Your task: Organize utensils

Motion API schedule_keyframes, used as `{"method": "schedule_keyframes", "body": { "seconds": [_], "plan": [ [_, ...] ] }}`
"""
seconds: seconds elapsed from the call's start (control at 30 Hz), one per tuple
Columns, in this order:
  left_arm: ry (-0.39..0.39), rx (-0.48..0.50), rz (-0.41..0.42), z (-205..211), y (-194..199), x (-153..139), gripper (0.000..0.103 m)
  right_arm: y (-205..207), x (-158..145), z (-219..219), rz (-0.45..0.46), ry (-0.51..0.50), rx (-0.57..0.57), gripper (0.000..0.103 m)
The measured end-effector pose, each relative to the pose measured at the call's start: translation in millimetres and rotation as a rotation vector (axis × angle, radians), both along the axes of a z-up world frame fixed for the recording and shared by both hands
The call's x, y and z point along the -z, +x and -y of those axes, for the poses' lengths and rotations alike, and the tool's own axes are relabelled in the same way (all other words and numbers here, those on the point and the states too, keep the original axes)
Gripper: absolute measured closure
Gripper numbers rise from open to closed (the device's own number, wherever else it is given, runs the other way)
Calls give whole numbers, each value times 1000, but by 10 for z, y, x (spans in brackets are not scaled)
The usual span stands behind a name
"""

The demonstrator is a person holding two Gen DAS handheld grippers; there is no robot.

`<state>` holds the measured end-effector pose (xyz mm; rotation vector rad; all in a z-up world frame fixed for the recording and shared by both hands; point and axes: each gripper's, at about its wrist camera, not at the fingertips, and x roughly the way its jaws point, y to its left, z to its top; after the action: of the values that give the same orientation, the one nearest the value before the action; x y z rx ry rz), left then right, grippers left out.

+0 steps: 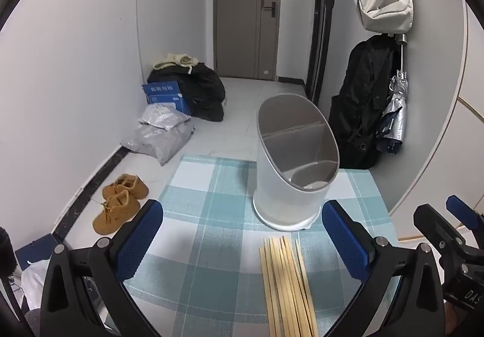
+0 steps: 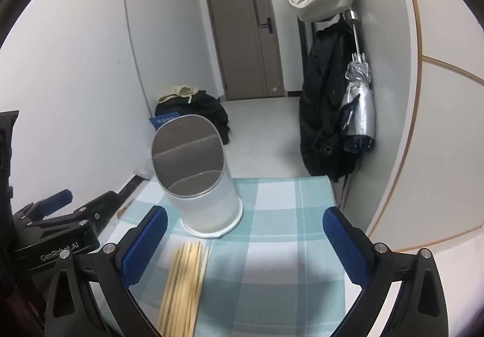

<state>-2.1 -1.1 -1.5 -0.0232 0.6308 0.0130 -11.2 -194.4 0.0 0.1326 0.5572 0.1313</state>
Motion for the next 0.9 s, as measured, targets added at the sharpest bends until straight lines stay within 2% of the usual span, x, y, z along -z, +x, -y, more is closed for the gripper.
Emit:
{"method": "schedule_keyframes", "body": {
  "seconds": [0.13,0.53,0.9],
  "plan": [
    [-39,10,-52,-39,57,-17,1,-14,6,12,18,-23,-2,0],
    [-41,10,-40,-84,44,62,1,-9,-18,11,-12,0,0,0],
    [-43,0,-43,-77,31,71,1,-47,-18,-15,16,8,-8,0]
  ]
}}
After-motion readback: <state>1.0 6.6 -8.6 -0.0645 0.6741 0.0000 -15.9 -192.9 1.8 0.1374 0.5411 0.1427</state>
